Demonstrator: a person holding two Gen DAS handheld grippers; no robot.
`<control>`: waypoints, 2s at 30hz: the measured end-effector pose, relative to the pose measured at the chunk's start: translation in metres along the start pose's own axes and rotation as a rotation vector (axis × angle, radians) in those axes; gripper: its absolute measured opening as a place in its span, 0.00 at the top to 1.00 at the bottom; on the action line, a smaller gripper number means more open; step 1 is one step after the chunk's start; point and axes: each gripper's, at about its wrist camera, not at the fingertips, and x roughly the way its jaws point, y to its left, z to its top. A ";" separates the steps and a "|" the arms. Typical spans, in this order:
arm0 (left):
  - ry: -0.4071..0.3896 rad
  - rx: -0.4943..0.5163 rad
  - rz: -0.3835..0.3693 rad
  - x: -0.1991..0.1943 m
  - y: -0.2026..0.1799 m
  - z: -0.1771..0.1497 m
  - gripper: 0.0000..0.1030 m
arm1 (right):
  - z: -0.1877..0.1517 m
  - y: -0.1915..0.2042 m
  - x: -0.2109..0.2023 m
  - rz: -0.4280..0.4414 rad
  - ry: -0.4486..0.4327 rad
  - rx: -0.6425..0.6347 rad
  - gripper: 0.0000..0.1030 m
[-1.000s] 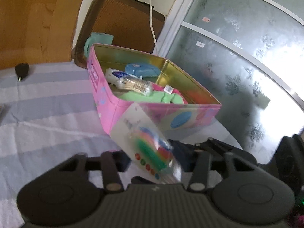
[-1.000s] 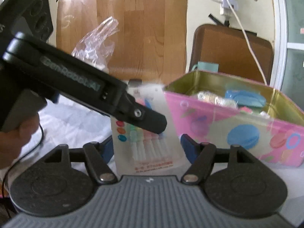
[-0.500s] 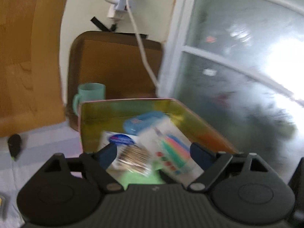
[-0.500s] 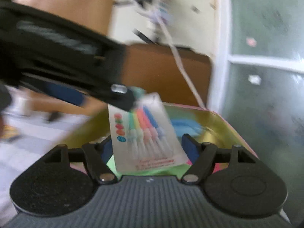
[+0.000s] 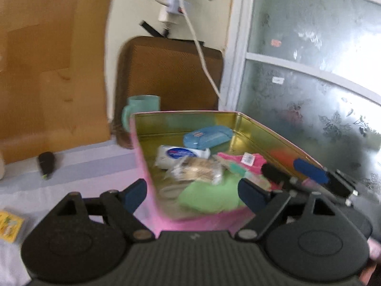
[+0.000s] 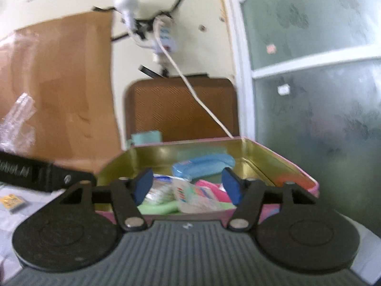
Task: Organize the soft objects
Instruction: 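Move the right gripper to the black marker and close on it, then lift the black marker with the right gripper toward the pink tin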
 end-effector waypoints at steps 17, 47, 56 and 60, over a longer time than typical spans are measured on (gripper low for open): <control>-0.065 -0.390 0.490 -0.094 0.226 -0.073 0.13 | 0.005 0.216 0.099 0.499 0.294 -0.192 0.41; -0.029 -0.449 0.378 -0.091 0.240 -0.077 0.07 | -0.029 0.210 0.080 0.479 0.560 -0.239 0.61; 0.016 -0.308 0.396 -0.086 0.207 -0.076 0.07 | -0.049 0.145 -0.036 0.427 0.465 -0.218 0.61; 0.050 -0.249 0.305 -0.092 0.167 -0.078 0.07 | -0.053 0.136 -0.047 0.397 0.435 -0.198 0.58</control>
